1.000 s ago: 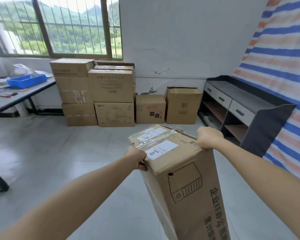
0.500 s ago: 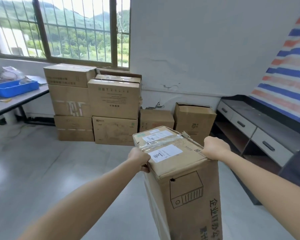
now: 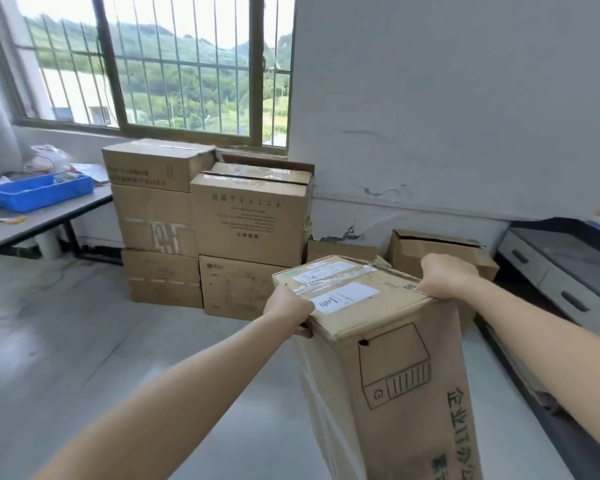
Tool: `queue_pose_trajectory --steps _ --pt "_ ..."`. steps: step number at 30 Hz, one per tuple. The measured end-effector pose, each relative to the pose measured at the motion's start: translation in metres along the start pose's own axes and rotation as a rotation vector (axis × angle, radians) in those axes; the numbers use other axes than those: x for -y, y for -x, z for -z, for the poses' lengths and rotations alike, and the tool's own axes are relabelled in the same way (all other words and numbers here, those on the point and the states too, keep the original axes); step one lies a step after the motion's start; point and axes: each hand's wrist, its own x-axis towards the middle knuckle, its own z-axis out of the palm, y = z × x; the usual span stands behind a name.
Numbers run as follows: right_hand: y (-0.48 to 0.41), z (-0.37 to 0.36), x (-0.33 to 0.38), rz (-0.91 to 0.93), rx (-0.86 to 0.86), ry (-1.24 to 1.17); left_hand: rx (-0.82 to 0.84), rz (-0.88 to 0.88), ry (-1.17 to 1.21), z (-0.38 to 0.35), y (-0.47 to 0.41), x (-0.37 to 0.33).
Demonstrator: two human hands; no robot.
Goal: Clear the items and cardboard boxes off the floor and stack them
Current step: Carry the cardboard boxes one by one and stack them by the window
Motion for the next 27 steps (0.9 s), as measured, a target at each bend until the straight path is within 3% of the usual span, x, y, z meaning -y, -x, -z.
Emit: queue_pose_trajectory --steps 7,15,27 --pt "-0.144 0.043 0.013 0.072 -0.033 0.086 -0.025 0.039 0.03 -0.022 -0.109 -0.066" --pt "-0.266 0.13 0.067 0.056 -0.222 0.292 -0.016 -0.136 0.256 -0.015 -0.238 -0.139" --pt "-0.432 0.27 0.221 -0.029 -0.527 0.379 -0.001 -0.328 0.547 0.09 -0.445 -0.274"
